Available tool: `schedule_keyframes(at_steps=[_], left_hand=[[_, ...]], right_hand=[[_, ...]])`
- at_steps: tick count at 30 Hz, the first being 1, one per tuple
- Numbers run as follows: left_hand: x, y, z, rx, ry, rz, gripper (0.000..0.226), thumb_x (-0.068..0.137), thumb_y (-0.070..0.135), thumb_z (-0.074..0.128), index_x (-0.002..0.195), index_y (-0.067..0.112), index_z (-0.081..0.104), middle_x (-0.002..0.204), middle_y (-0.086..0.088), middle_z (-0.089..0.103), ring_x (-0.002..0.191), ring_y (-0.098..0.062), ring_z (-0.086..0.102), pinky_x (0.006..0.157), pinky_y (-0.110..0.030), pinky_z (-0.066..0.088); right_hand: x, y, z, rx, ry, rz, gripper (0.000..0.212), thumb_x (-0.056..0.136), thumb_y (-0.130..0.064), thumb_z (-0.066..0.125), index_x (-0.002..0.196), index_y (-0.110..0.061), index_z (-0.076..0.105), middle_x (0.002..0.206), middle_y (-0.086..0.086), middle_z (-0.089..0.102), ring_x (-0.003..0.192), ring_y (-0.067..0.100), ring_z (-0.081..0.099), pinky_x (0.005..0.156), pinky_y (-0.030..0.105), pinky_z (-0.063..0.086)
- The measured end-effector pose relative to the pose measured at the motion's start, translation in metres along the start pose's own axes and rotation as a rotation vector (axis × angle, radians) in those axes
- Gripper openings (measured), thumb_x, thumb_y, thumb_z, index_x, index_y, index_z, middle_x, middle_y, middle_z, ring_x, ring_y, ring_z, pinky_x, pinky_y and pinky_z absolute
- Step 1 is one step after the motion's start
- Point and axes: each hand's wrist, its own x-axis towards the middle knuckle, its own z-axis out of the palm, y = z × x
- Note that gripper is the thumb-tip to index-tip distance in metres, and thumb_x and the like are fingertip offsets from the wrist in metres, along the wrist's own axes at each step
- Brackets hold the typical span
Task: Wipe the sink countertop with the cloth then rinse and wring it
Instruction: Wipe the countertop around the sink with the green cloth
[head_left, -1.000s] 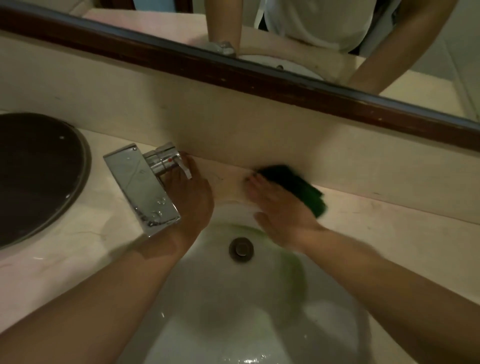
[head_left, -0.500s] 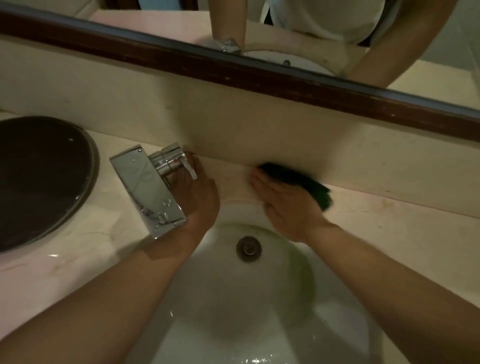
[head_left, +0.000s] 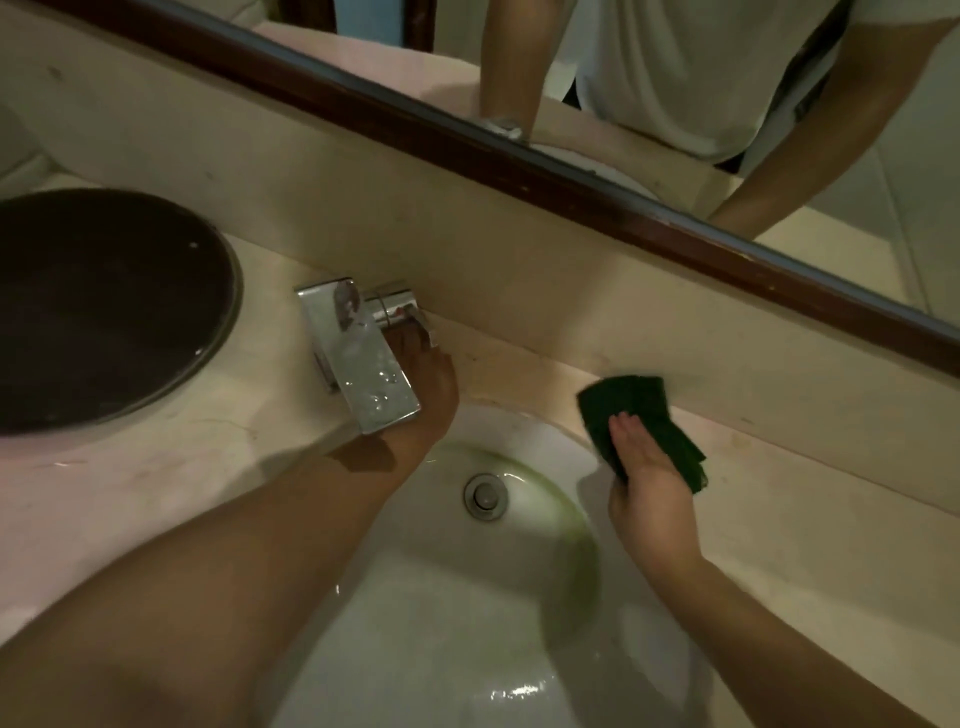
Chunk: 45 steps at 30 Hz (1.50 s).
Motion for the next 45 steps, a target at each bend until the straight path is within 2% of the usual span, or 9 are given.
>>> schedule_keyframes(at_steps=[5,9,14,18,23,26,31,38,45], left_hand=[[-0.005,0.001,-0.005,-0.018,-0.097,-0.011,0.051,0.072,0.014,0.070,0.115,-0.012,0.062,0.116,-0.030,0.063,0.101,-0.040,0.066,0.097,-0.040,0.042],[-0.002,-0.004,0.001,0.039,-0.100,0.075,0.043,0.077,0.015,0.041,0.096,-0.010,0.070,0.101,-0.031,0.067,0.085,-0.041,0.068,0.088,-0.046,0.032],[-0.005,-0.005,0.002,0.054,-0.127,0.138,0.043,0.072,0.017,0.039,0.085,-0.009,0.071,0.094,-0.032,0.067,0.078,-0.040,0.068,0.085,-0.044,0.032],[-0.005,-0.005,0.002,0.057,-0.084,0.111,0.031,0.063,0.016,0.066,0.082,-0.008,0.071,0.096,-0.032,0.066,0.079,-0.041,0.068,0.086,-0.044,0.039],[-0.007,-0.007,-0.002,0.099,0.022,0.120,0.040,0.054,0.008,0.082,0.087,-0.010,0.068,0.093,-0.034,0.065,0.086,-0.041,0.061,0.083,-0.044,0.033],[-0.007,0.001,-0.011,0.197,-0.032,0.194,0.037,0.067,0.024,0.064,0.090,-0.002,0.075,0.092,-0.024,0.072,0.081,-0.032,0.071,0.085,-0.038,0.033],[-0.001,-0.011,0.007,0.183,-0.163,0.101,0.045,0.089,0.019,0.038,0.121,-0.001,0.063,0.110,-0.021,0.068,0.100,-0.031,0.066,0.096,-0.041,0.040],[-0.005,-0.013,-0.004,0.426,-0.081,0.245,0.040,0.086,0.019,0.058,0.120,0.000,0.065,0.114,-0.019,0.068,0.097,-0.030,0.066,0.084,-0.039,0.050],[-0.003,-0.001,-0.015,0.398,-0.164,0.038,0.055,0.094,0.022,0.042,0.143,-0.004,0.038,0.149,-0.025,0.036,0.130,-0.040,0.042,0.101,-0.048,0.014]], right_hand=[[0.047,-0.077,-0.036,0.536,0.054,0.226,0.046,0.083,0.009,0.052,0.115,-0.017,0.070,0.104,-0.011,0.070,0.093,0.000,0.064,0.086,0.004,0.042],[0.094,-0.107,-0.043,0.925,-0.062,0.353,0.042,0.087,0.005,0.048,0.104,-0.029,0.066,0.096,-0.007,0.069,0.095,0.013,0.067,0.082,0.029,0.057],[0.092,-0.089,-0.003,0.366,0.025,0.439,0.030,0.082,-0.012,0.063,0.110,-0.021,0.063,0.107,0.000,0.062,0.102,0.021,0.060,0.082,0.028,0.047],[0.075,-0.088,0.022,-0.029,0.186,-0.138,0.027,0.059,0.008,0.068,0.082,-0.008,0.067,0.082,0.011,0.061,0.074,0.031,0.056,0.063,0.037,0.047],[0.092,-0.090,0.047,-0.105,-0.002,-0.396,0.051,0.075,-0.003,0.069,0.125,-0.005,0.063,0.128,0.013,0.064,0.118,0.032,0.060,0.109,0.039,0.037],[0.093,-0.095,0.057,-0.230,-0.229,-0.412,0.062,0.096,-0.016,0.044,0.152,-0.010,0.019,0.160,0.006,0.021,0.148,0.024,0.020,0.121,0.036,0.009],[0.115,-0.108,0.053,0.091,-0.300,-0.546,0.061,0.092,-0.006,0.049,0.150,-0.005,0.028,0.156,0.013,0.031,0.145,0.026,0.029,0.119,0.030,0.018],[0.121,-0.095,0.056,0.087,-0.211,-0.636,0.056,0.092,-0.016,0.047,0.147,-0.005,0.038,0.152,0.010,0.041,0.137,0.023,0.043,0.112,0.032,0.030],[0.068,0.028,0.005,-0.116,-0.313,-0.386,0.062,0.094,-0.025,0.038,0.153,-0.019,0.022,0.159,0.003,0.027,0.143,0.020,0.032,0.117,0.033,0.023]])
